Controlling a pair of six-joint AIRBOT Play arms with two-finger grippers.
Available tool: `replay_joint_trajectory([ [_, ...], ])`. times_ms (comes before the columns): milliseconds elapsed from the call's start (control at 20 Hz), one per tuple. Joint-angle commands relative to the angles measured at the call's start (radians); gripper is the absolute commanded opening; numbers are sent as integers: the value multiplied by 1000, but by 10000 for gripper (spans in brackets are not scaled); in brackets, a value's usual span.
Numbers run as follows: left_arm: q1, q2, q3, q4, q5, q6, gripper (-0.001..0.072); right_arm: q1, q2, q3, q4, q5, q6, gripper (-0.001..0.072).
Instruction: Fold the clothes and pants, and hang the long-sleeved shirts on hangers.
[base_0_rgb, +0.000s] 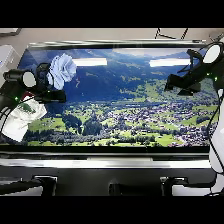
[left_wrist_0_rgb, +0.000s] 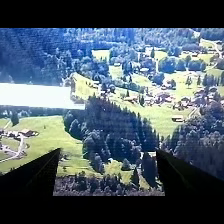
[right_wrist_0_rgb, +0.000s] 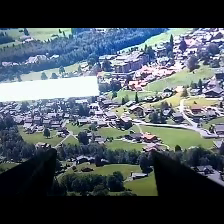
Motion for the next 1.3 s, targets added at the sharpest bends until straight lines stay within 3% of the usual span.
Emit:
replay_joint_trajectory([
  [0, 0, 0, 0, 0, 0, 0, 714, 1, 0, 0, 0, 0, 2, 694],
  [650, 0, -1, 0, -2, 2, 0, 714, 1, 0, 0, 2, -13, 4, 694],
  [850, 0, -21, 0, -6, 87, 0, 715, 1, -1, 0, -6, -123, -20, 695],
  [1150, -2, -98, -1, -19, 94, -3, 715, 1, -1, 0, -28, -301, -47, 664],
  [1250, 0, -143, 0, -16, 241, -24, 715, 1, -2, 0, -29, -383, -55, 664],
])
